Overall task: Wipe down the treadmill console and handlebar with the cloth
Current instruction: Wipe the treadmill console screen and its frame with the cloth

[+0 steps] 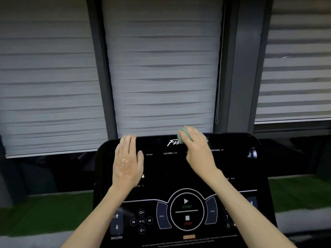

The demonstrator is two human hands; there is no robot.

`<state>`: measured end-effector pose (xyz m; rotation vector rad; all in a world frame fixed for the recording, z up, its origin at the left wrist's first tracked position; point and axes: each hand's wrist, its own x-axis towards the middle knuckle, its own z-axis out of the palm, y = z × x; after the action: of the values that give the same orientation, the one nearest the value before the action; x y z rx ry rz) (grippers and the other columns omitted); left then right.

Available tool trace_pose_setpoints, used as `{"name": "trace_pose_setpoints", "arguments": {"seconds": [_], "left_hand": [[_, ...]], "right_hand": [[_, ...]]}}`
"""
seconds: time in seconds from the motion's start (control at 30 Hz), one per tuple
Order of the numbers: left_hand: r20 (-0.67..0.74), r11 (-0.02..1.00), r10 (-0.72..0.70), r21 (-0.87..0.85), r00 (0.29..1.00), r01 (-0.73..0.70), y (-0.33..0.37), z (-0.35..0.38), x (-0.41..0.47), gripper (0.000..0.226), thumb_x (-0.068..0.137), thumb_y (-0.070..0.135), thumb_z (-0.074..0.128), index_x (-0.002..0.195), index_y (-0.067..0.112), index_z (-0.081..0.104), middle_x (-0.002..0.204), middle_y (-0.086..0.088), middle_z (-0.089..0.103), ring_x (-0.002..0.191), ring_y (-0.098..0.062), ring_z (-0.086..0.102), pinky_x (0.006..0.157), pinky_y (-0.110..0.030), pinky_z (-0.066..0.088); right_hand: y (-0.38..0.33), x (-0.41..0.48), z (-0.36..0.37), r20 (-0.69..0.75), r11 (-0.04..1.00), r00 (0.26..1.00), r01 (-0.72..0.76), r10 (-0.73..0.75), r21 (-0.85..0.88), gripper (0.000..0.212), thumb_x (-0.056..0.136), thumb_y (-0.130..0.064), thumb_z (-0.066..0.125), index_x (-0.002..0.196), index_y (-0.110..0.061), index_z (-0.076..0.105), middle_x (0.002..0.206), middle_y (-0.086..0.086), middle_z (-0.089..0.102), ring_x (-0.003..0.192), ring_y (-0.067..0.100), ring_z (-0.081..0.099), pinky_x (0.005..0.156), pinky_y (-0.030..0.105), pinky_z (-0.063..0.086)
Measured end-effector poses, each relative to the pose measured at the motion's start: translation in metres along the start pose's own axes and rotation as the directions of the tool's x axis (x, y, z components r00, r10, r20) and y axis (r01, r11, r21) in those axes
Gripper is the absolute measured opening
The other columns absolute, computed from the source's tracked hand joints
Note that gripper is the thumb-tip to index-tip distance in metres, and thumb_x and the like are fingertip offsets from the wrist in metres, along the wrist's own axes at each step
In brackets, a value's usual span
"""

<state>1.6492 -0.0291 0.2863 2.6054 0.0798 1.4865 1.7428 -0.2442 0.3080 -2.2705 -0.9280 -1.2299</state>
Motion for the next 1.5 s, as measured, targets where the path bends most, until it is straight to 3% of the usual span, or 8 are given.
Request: {"name": "trace_pose_setpoints", "arguments": {"seconds": [0.2,0.33,0.57,0.7,0.97,1.13,1.33,1.5], "left_hand": [[-0.006,0.999,-0.026,-0.025,1.0,0.026,0.003,0.001,0.0,0.052,0.094,0.023,0.036,0.137,-0.004,0.045,0.138,-0.018,0.049,0.136,-0.031,0.036,0.116,-0.043,0.029],[0.008,0.998,-0.039,-0.044,0.999,0.039,0.005,0.002,0.0,0.053,0.093,0.025,0.036,0.137,-0.005,0.044,0.139,-0.018,0.048,0.137,-0.033,0.036,0.115,-0.046,0.029],[0.02,0.998,-0.05,-0.031,0.999,0.05,0.008,0.002,0.002,0.05,0.093,0.019,0.041,0.137,-0.004,0.043,0.139,-0.019,0.047,0.137,-0.034,0.036,0.115,-0.047,0.03],[0.018,0.999,-0.044,-0.012,0.999,0.045,0.005,0.002,0.001,0.047,0.094,0.013,0.049,0.137,-0.005,0.041,0.139,-0.02,0.045,0.136,-0.036,0.036,0.114,-0.049,0.03],[0.048,0.991,-0.115,0.079,0.992,0.111,0.023,0.009,-0.002,0.065,0.095,0.034,0.03,0.145,-0.007,0.029,0.15,-0.024,0.033,0.144,-0.039,0.023,0.116,-0.049,0.025],[0.187,0.973,0.186,0.103,0.965,-0.207,0.054,0.017,0.001,0.062,0.099,0.035,0.023,0.151,0.001,0.024,0.16,-0.012,0.02,0.148,-0.026,0.018,0.118,-0.041,0.022],[0.223,0.976,0.196,0.052,0.955,-0.212,0.055,0.018,0.002,0.058,0.099,0.03,0.025,0.15,0.003,0.028,0.158,-0.01,0.027,0.147,-0.023,0.021,0.119,-0.034,0.02],[0.269,0.947,0.299,0.035,0.916,-0.319,0.047,0.008,0.012,0.056,0.097,0.029,0.034,0.145,0.0,0.038,0.151,-0.014,0.038,0.141,-0.029,0.033,0.117,-0.039,0.026]], "right_hand": [[0.096,-0.036,-0.042,-0.17,0.961,0.948,-0.276,0.27,-0.011,0.057,0.071,0.012,0.035,0.123,0.004,0.059,0.13,0.027,0.053,0.122,0.042,0.047,0.107,0.046,0.037],[0.083,-0.032,-0.031,-0.251,0.928,0.899,-0.372,0.358,-0.007,0.051,0.074,0.023,0.049,0.121,0.006,0.058,0.129,0.029,0.053,0.119,0.048,0.048,0.101,0.054,0.04],[0.001,-0.006,0.003,-0.1,0.988,0.985,-0.136,0.144,0.074,0.061,0.065,0.019,0.051,0.122,0.001,0.058,0.133,0.025,0.052,0.126,0.043,0.046,0.105,0.052,0.035],[0.031,-0.01,-0.014,-0.016,0.999,1.0,-0.02,0.02,0.033,0.063,0.068,0.019,0.047,0.126,-0.001,0.056,0.135,0.021,0.05,0.127,0.038,0.045,0.105,0.05,0.037],[0.124,-0.051,-0.051,-0.158,0.912,0.899,-0.408,0.409,0.041,0.061,0.082,0.021,0.047,0.137,-0.004,0.051,0.146,0.022,0.041,0.137,0.041,0.034,0.107,0.061,0.034],[0.09,-0.043,-0.035,-0.197,0.938,0.917,-0.342,0.346,0.054,0.058,0.081,0.02,0.051,0.135,0.0,0.051,0.145,0.026,0.041,0.135,0.046,0.035,0.108,0.06,0.032],[0.081,-0.045,-0.034,0.018,0.998,0.999,-0.045,0.044,0.038,0.065,0.083,0.018,0.052,0.142,-0.008,0.045,0.152,0.017,0.036,0.142,0.034,0.028,0.115,0.047,0.022],[0.126,-0.072,-0.054,-0.115,0.923,0.916,-0.378,0.384,0.069,0.056,0.09,0.012,0.049,0.141,-0.008,0.046,0.151,0.018,0.036,0.141,0.036,0.03,0.112,0.054,0.031]]}}
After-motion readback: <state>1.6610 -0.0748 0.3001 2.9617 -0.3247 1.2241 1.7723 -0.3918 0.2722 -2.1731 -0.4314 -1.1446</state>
